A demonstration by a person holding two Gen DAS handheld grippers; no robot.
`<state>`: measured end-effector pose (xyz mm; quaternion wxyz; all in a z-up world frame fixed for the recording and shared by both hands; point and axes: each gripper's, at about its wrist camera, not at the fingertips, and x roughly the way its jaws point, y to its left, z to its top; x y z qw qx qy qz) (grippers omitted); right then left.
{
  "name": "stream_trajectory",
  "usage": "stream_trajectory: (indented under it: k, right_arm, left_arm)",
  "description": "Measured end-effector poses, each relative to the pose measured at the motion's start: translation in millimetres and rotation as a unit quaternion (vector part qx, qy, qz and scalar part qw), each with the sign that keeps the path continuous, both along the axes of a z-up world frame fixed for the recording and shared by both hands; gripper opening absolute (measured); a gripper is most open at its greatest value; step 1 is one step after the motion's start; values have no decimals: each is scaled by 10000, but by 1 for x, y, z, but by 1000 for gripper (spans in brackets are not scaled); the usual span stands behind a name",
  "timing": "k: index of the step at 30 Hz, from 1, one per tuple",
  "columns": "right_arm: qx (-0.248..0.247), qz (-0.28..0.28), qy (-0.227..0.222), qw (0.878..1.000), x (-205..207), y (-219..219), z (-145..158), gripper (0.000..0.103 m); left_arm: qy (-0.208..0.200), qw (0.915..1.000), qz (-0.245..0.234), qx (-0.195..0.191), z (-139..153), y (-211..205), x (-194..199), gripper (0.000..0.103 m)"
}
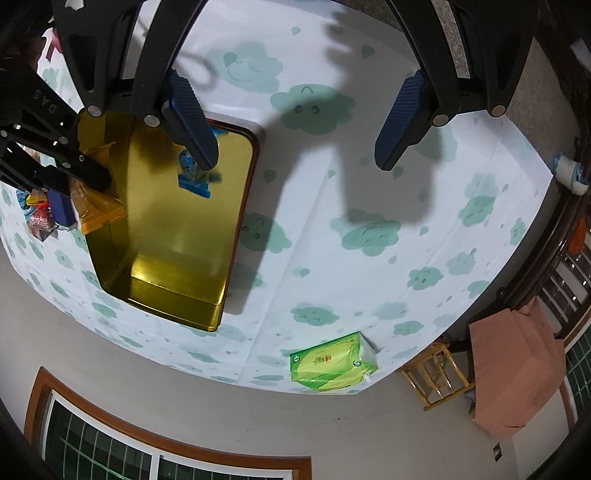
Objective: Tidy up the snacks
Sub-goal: 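Carry the yellow-orange snack bag into the tin with the right tool and release it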
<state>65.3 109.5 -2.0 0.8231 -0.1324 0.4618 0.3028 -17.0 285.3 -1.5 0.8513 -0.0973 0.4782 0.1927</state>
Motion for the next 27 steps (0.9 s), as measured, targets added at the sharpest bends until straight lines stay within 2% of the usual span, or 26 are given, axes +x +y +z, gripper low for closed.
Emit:
stream_trajectory:
  k: [11, 27]
  right_arm:
    - [-347, 314, -83, 9989, -5, 26, -17, 33]
    - [-393, 353, 172, 9985, -4, 33, -33, 34]
  left_arm:
    - [26, 9999, 84, -145, -5, 6, -4, 84]
    - [63, 9995, 141, -263, -11, 9, -7, 84]
